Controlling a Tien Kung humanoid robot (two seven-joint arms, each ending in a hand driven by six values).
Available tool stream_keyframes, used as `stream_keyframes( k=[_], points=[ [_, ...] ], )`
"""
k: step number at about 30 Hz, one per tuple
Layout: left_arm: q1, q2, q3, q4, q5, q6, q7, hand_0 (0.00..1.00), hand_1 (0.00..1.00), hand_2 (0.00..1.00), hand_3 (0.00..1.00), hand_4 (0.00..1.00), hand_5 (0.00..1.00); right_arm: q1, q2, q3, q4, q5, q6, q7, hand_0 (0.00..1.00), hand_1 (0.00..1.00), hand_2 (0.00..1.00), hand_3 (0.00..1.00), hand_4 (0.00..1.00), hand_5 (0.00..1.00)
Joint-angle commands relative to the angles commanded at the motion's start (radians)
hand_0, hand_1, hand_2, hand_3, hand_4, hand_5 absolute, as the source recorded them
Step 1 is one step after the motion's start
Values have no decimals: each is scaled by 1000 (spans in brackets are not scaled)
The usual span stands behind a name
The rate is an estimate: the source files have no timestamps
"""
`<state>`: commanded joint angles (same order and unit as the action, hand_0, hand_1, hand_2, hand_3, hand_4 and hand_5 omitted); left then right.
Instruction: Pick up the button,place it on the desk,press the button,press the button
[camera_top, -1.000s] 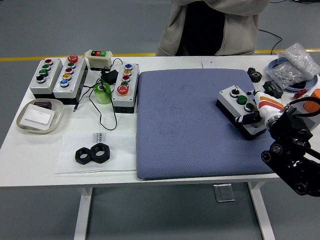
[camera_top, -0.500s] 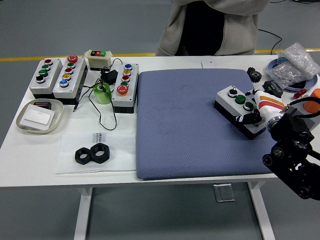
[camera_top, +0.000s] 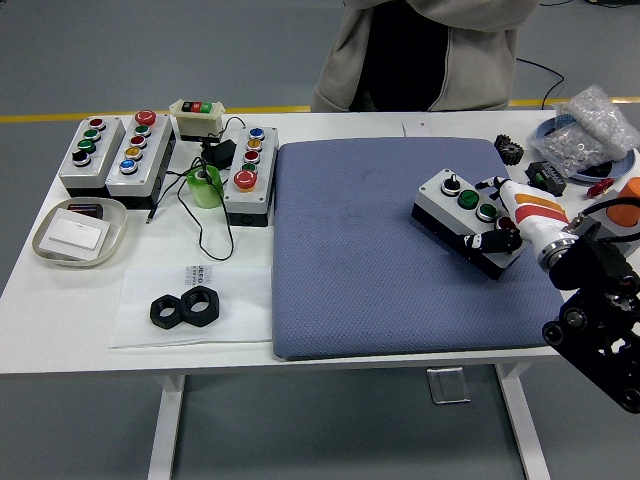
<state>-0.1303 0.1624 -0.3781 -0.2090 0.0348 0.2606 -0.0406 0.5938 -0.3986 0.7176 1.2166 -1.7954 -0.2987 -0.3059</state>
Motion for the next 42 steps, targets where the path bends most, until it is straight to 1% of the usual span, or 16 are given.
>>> stream_keyframes(
  k=[2,4,6,10,11,13,14,17,19,24,25,27,35,36,41,42],
  points=[
    [0,0,1,0,-2,0,-1,703,826,851,821,624,998,-2,-17,-10,14,9,12,65,330,345,417,597,714,37],
    [0,0,4,0,-6,0,-2,703,826,851,821,624,998,0,-43,-30,32,0,39,154,330,345,417,597,714,37],
    [-1,0,6,0,-10,0,-2,703,826,851,821,624,998,8,-64,-50,46,-15,55,239,330,345,417,597,714,37],
    [-3,-1,10,0,-18,0,-4,704,826,851,821,624,998,28,-99,-97,75,-20,72,389,341,349,419,603,711,25],
    [-3,-1,10,0,-18,0,-4,704,826,851,821,624,998,29,-101,-99,76,-20,73,402,341,349,419,603,711,25],
    [-4,-1,12,0,-22,0,-5,704,826,852,821,624,998,47,-121,-139,92,-26,65,460,344,351,421,605,713,25],
    [-4,-1,12,0,-22,0,-5,704,826,852,821,624,998,51,-124,-147,95,-29,63,477,344,351,421,605,713,25],
    [-6,-1,15,0,-27,0,-6,704,826,852,821,624,998,73,-134,-184,96,-64,37,537,344,351,421,605,713,25],
    [-6,-1,16,0,-28,0,-6,704,826,852,821,623,998,84,-133,-198,88,-86,28,558,358,361,430,619,714,24],
    [-8,-1,19,0,-33,0,-7,704,826,852,821,623,998,122,-118,-246,38,-172,12,591,358,361,430,619,714,24],
    [-8,-1,19,0,-34,0,-7,707,826,852,822,624,998,127,-114,-251,29,-179,11,594,380,378,446,646,715,24],
    [-8,-1,21,0,-36,0,-8,707,826,852,822,624,998,133,-107,-257,16,-176,10,601,380,378,446,646,715,24],
    [-8,-1,24,-1,-40,0,-9,709,826,852,822,624,998,146,-92,-267,-15,-160,39,599,394,393,454,664,724,15],
    [-8,-1,23,-1,-39,0,-8,709,826,851,821,623,998,146,-92,-266,-17,-157,48,597,434,418,476,711,725,17],
    [-9,0,23,-1,-38,0,-8,709,826,851,821,623,998,144,-95,-258,-17,-149,79,590,434,418,476,711,725,17],
    [-9,0,23,-1,-38,0,-8,708,825,851,821,622,998,144,-95,-256,-17,-147,83,589,583,556,618,839,859,71]
  ],
)
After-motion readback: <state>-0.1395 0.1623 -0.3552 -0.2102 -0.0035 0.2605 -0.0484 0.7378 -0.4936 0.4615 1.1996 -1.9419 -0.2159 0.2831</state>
